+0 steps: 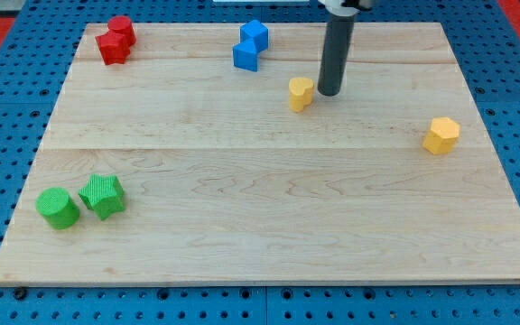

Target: Slide the blue blocks and yellow heart slightly downwards of the board

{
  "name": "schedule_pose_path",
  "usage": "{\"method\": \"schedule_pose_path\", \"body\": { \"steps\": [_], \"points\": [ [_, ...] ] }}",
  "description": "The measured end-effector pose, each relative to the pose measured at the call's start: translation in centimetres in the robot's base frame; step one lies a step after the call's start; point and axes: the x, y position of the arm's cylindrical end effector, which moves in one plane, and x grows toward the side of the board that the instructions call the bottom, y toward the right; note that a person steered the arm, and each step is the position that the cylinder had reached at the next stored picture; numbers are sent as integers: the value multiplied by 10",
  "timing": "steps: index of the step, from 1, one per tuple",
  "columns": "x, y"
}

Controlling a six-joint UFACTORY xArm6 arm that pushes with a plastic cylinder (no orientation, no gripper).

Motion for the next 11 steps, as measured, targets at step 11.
{"method": "schedule_pose_path", "body": {
  "steps": [11],
  "points": [
    [-145, -101]
  ]
}}
